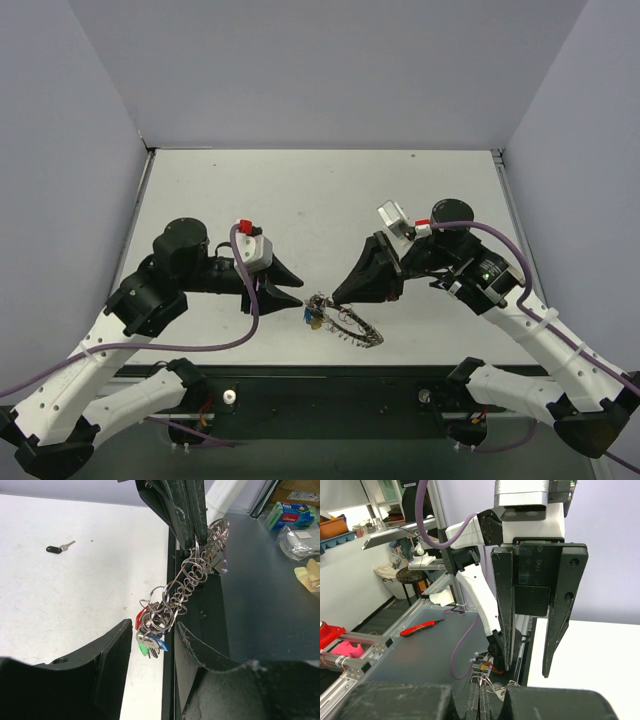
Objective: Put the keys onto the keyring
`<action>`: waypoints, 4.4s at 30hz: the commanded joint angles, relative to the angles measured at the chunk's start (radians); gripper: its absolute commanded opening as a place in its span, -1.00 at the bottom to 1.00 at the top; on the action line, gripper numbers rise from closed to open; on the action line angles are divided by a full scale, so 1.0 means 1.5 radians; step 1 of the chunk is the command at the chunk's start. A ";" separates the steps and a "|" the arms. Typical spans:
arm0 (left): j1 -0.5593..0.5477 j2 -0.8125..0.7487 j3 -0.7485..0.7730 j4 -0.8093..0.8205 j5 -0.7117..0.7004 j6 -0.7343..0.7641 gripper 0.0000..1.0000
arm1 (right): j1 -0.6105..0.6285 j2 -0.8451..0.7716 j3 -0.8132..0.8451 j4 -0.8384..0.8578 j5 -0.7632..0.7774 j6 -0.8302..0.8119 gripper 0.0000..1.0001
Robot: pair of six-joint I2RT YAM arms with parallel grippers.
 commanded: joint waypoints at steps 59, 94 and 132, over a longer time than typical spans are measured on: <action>-0.057 0.020 0.012 0.007 -0.101 0.033 0.05 | -0.004 -0.022 -0.010 0.096 -0.008 0.013 -1.00; -0.057 0.037 0.000 0.068 -0.098 0.012 -0.15 | -0.003 -0.018 -0.014 0.092 -0.015 0.011 -1.00; -0.056 -0.028 -0.010 -0.005 -0.099 0.063 -0.87 | -0.004 -0.017 -0.014 0.092 -0.017 0.009 -1.00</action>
